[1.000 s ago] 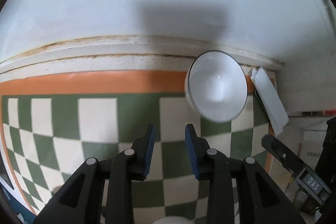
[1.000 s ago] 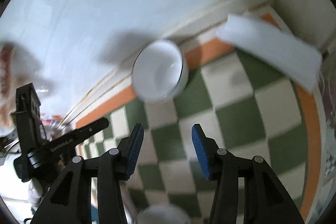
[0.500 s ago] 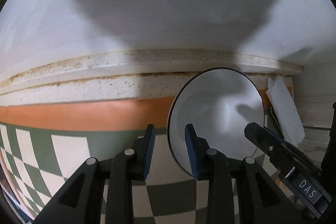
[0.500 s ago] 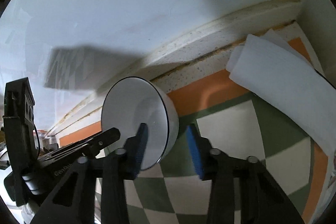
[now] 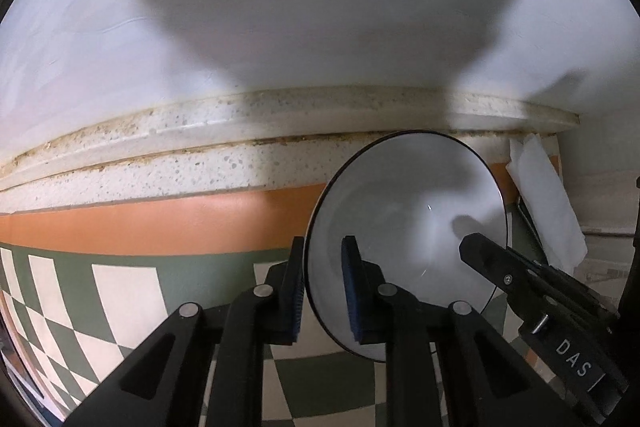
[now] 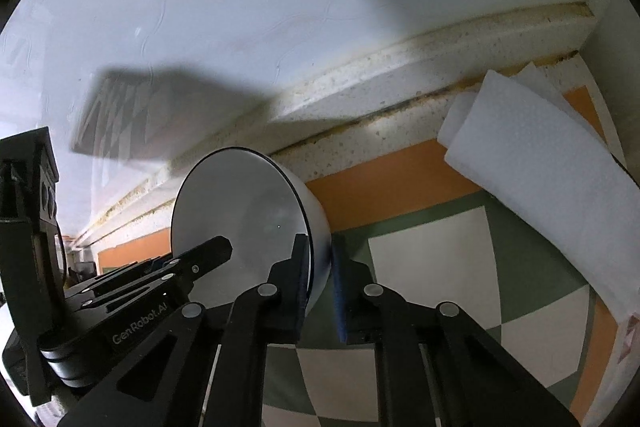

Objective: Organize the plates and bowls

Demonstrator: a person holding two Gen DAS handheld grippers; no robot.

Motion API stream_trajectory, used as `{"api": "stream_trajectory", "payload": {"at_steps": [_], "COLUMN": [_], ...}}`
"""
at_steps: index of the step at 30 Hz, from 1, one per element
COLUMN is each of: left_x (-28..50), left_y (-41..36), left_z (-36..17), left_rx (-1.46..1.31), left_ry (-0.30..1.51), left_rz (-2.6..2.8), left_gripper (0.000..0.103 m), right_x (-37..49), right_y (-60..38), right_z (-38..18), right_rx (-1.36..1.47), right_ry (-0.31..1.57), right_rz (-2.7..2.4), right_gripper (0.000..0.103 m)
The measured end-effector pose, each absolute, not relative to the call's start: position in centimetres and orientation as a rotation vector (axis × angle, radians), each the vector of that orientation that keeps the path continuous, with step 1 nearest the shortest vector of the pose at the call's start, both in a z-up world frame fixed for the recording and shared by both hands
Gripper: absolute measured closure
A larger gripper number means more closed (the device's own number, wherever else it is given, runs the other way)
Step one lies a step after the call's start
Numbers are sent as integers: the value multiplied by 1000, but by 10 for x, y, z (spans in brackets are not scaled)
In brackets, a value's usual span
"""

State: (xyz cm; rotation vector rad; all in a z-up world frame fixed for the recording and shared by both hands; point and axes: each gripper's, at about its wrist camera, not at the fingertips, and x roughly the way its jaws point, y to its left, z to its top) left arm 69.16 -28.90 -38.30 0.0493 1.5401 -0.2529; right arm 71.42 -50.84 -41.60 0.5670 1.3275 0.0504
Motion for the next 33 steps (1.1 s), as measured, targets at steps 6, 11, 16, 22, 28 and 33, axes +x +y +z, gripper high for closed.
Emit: {"api": "stream_trajectory", "payload": {"at_steps": [6,11,16,22,28,33], "left_x": [658,623,587,534,479,443], "left_y": [-284,-271,-259,-246,-228,-211], "left_z": [-353,-322,-287,-263,-259,-265], "left_rx": [83,105,108,120,121,118], "left_ry": [1500,1463,1433,1399,1418,1451], "left_rz": [-274,-304,-332,-372,-409,-429], "left_gripper": [88,88,88,88,88,88], "right_x": [693,660,612,541,477,425], "right_y": [-495,-475,-456,-440,-431,-413], "right_z": [-397,-367,-337,-304,-286,-288], "right_rx": [560,542,506,504,516,509], "right_ry": [1314,1286,1261,1226,1215,1237], "right_rz": [70,84,99,97,81,78], "right_gripper": [90,90,90,90,90,90]}}
